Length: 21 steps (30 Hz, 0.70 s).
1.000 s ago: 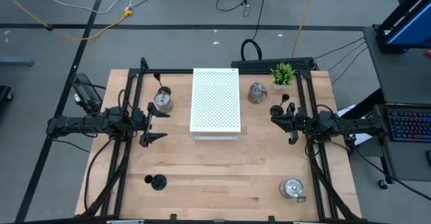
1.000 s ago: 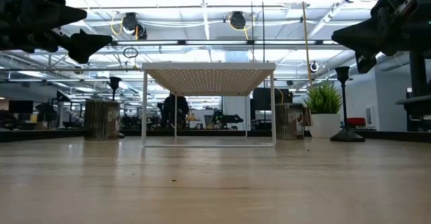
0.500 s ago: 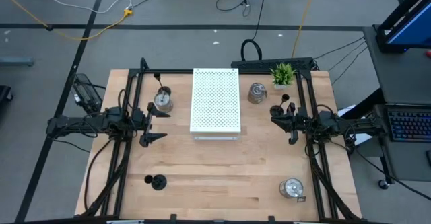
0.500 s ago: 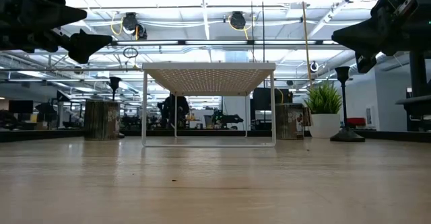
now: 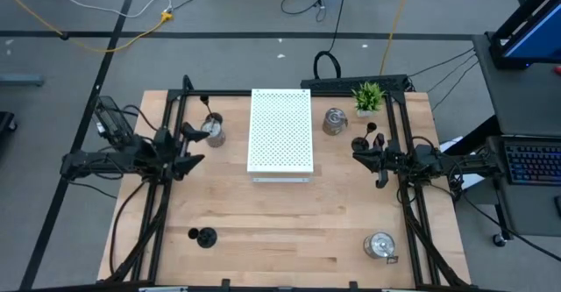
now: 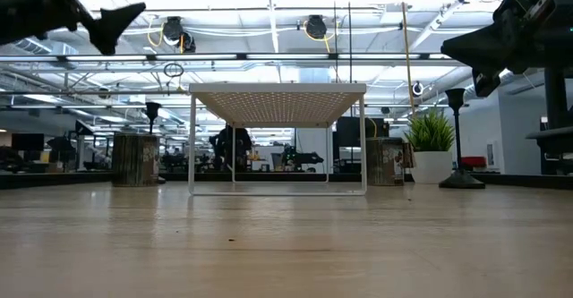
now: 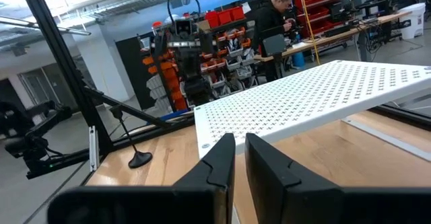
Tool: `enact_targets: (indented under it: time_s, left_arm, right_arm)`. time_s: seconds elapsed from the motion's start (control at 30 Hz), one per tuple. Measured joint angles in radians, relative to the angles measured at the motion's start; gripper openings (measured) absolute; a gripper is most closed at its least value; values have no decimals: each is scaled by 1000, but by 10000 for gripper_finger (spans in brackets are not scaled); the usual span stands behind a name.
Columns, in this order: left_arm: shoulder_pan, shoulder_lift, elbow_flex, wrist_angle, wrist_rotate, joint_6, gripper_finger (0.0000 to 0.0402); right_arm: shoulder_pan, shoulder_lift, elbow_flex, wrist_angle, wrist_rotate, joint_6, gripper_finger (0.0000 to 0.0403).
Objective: Pick & Place candle stick holders
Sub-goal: Put the top left black candle holder on the shelf
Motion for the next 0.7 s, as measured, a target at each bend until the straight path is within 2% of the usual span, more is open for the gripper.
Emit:
enact_targets:
  time_s: [0.1, 0.23, 0.47, 0.57, 0.7]
  left_arm:
    - [0, 40, 117, -237, -73, 7, 392]
    - [0, 167, 311, -543, -215, -47, 392]
    - [18, 433, 606, -820, -414, -189, 392]
    - [65, 538, 730, -951, -449, -278, 392]
    - [163, 679, 879, -1120, -401, -336, 392]
  right_arm:
    - [0, 0, 0, 0, 4, -26, 29]
    - [0, 0, 0, 0, 3, -29, 29]
    - [0, 0, 0, 0, 3, -29, 28]
    - [0, 0, 0, 0, 3, -29, 29]
    - [0, 0, 0, 0, 3, -29, 28]
